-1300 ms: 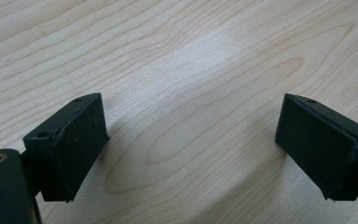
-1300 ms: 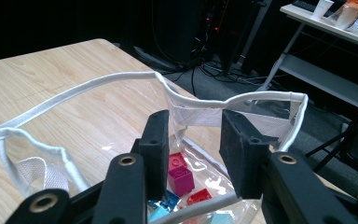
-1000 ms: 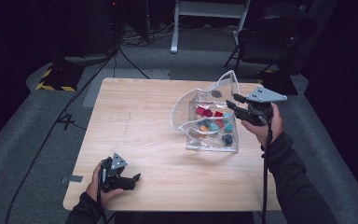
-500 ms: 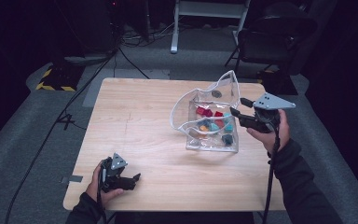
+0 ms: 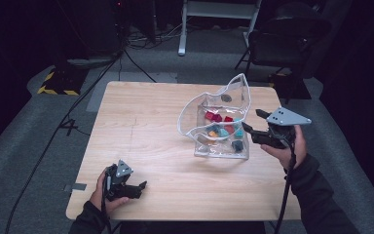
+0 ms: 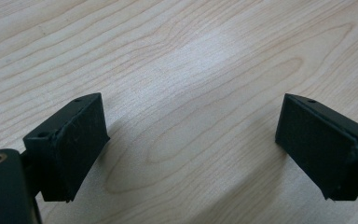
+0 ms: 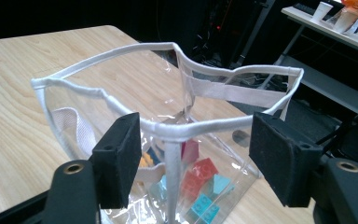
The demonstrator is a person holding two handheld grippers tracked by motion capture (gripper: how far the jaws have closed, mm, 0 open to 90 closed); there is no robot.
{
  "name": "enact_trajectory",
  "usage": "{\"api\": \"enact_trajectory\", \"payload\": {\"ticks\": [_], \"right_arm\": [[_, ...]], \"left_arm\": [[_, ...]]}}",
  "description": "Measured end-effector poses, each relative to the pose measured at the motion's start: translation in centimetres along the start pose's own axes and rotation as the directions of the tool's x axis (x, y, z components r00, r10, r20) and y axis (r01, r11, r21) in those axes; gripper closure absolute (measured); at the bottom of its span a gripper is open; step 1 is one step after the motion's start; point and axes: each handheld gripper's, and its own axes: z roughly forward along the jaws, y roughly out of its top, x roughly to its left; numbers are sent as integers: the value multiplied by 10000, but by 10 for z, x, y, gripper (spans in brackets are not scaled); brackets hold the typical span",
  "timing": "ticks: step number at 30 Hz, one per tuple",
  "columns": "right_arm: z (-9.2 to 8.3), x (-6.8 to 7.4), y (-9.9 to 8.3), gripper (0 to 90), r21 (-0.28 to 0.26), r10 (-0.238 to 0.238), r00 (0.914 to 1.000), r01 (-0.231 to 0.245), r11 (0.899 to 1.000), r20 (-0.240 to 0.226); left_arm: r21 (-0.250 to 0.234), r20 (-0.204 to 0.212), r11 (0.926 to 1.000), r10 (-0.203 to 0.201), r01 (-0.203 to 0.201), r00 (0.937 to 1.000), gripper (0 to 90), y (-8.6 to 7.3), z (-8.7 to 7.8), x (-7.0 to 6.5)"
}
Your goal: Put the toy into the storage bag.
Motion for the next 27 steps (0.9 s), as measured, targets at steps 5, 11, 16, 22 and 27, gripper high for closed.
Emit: {"api": "enact_trajectory", "payload": {"ticks": [5, 11, 16, 22, 27], "right_arm": [[0, 4, -8, 318, 81, 39, 10000, -39, 10000, 6], [-2, 6, -21, 316, 270, -4, 10000, 6, 9996, -63], [-5, 6, -30, 315, 325, 150, 9998, -145, 9994, -153], [-7, 6, -47, 307, 399, 262, 9993, -251, 9989, -271], [-5, 7, -59, 300, 617, 251, 9992, -231, 9978, -311]], "left_arm": [[9, 14, 10000, -27, 27, 10000, 92, 0, 0, 0], [10, 9, 10000, -9, 9, 10000, 92, 0, 0, 0], [-1, 3, 10000, -8, 8, 10000, 92, 0, 0, 0], [0, -2, 10000, 6, -6, 10000, 92, 0, 0, 0], [-21, -29, 10000, -11, 11, 10000, 92, 0, 0, 0]]}}
